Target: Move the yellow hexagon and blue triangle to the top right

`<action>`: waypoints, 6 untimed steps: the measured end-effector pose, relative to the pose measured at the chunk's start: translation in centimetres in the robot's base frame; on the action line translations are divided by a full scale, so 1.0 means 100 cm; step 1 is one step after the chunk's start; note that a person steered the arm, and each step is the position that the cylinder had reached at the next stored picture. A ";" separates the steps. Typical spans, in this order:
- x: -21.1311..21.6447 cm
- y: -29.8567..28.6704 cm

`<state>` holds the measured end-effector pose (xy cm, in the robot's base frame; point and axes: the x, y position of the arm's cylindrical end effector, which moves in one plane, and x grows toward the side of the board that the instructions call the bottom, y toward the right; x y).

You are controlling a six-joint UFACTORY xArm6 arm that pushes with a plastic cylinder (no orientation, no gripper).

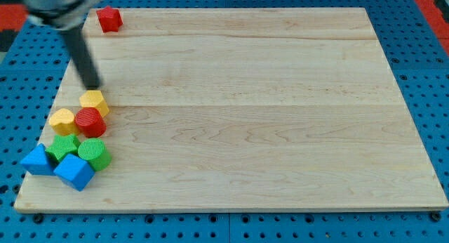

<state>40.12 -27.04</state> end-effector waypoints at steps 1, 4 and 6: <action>0.001 -0.035; 0.216 -0.028; 0.157 -0.007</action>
<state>55.87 -27.70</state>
